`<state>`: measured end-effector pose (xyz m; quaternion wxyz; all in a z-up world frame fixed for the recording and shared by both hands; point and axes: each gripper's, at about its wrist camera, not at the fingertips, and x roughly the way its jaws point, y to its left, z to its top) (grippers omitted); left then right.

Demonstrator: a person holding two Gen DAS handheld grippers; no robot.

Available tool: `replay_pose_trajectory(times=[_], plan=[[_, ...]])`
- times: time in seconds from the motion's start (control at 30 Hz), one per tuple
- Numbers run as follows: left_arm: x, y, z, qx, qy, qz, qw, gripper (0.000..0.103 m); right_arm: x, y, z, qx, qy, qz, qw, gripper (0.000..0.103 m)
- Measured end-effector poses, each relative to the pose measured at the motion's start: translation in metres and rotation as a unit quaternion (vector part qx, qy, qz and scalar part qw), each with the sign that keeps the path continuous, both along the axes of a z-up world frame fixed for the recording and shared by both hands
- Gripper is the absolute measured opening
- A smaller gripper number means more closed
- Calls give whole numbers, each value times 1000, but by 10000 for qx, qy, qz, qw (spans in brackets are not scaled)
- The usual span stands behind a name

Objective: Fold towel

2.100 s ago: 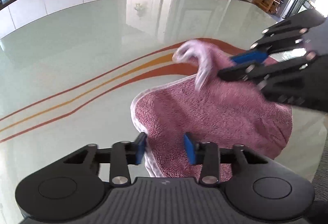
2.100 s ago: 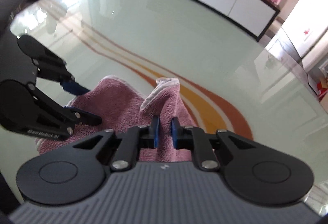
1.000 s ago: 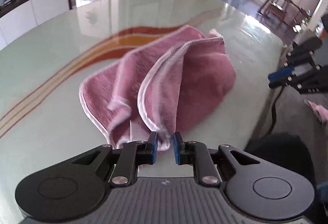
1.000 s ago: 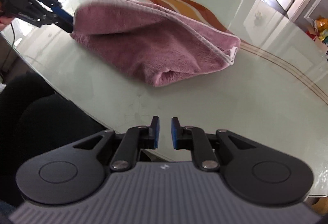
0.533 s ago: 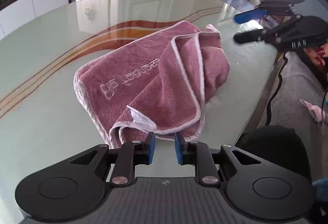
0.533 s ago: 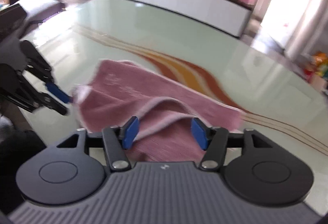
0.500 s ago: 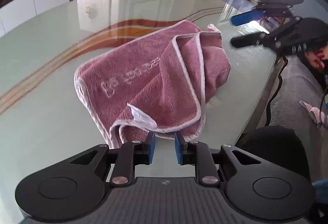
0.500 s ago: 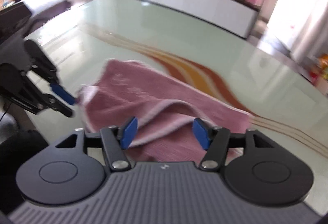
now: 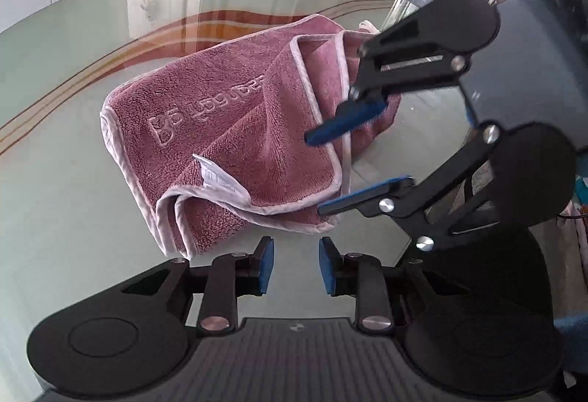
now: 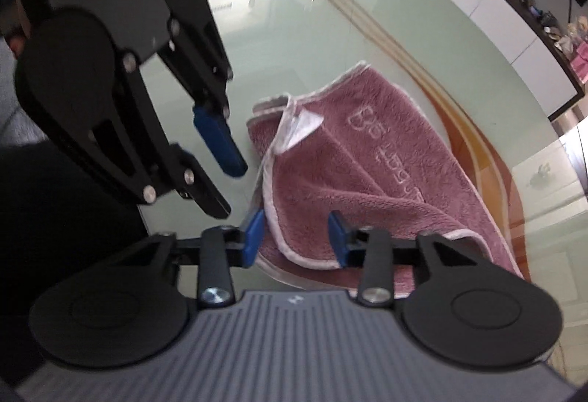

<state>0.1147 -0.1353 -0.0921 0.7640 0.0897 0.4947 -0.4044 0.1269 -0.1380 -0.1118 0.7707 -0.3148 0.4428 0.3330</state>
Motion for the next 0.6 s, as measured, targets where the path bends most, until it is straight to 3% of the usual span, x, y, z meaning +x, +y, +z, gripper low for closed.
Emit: replay_pose_trajectory(times=[0.27,0.4,0.6], plan=[[5,-5,-8,-100,180,161,9997,36,-3,2,-9,-107,173,209,9996,28],[9,-9,-10,-152,172,260,9994,37,1,2,-10,-104,204,39,9997,7],[18,-15,-15,-269,270,515,9979,39,7,-7,-3,192,417,-383,9982,5]])
